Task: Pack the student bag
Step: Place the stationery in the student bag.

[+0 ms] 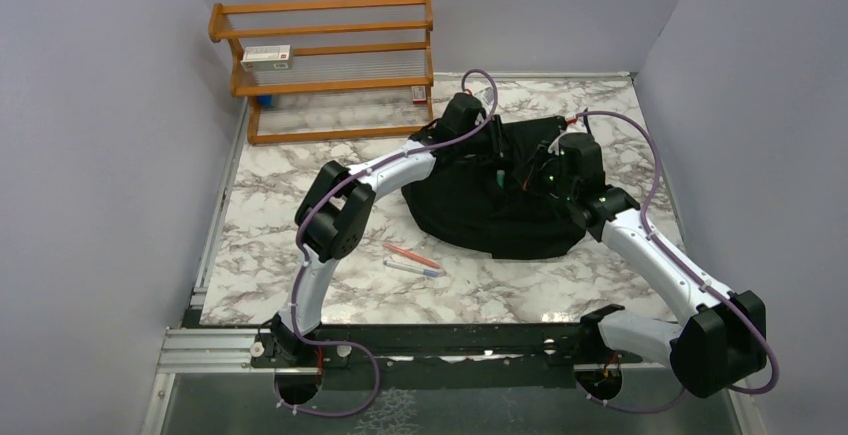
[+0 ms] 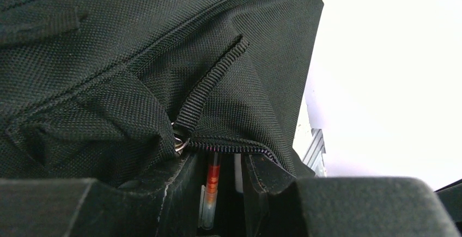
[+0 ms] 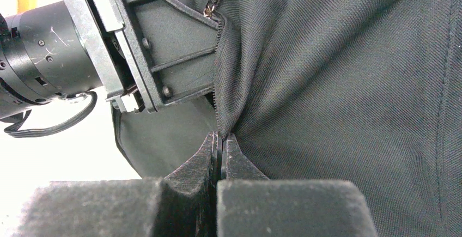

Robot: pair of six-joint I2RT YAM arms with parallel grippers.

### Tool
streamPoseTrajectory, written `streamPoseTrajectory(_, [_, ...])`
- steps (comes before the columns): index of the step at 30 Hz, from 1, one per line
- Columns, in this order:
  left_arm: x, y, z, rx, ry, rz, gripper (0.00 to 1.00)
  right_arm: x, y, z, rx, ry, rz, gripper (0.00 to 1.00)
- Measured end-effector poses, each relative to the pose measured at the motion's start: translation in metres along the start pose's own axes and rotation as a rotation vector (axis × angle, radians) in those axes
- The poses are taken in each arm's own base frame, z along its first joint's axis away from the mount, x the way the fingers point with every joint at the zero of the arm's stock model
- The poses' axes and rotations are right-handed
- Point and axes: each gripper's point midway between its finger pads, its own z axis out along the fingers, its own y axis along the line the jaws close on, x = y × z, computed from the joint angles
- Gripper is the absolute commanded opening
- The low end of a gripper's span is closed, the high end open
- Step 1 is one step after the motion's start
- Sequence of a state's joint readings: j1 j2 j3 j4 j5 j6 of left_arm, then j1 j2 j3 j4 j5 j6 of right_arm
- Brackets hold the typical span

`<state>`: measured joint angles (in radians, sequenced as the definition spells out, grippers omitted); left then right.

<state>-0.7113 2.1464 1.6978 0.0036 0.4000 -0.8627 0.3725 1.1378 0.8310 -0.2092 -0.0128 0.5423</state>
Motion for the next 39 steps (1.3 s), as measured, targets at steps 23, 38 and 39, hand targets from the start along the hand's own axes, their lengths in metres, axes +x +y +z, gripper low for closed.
streamPoseTrajectory(23, [0.008, 0.002, -0.067, -0.11, -0.05, 0.155, 0.37, 0.001, -0.006, -0.001, 0.032, 0.001, -0.002, 0.01])
streamPoseTrajectory(38, [0.086, 0.1, -0.196, -0.563, -0.11, -0.06, 0.38, 0.003, -0.012, -0.004, 0.056, -0.011, -0.011, 0.01])
streamPoseTrajectory(39, [0.092, 0.107, -0.202, -0.596, -0.107, -0.074, 0.38, 0.003, -0.012, -0.004, 0.056, -0.012, -0.012, 0.01])
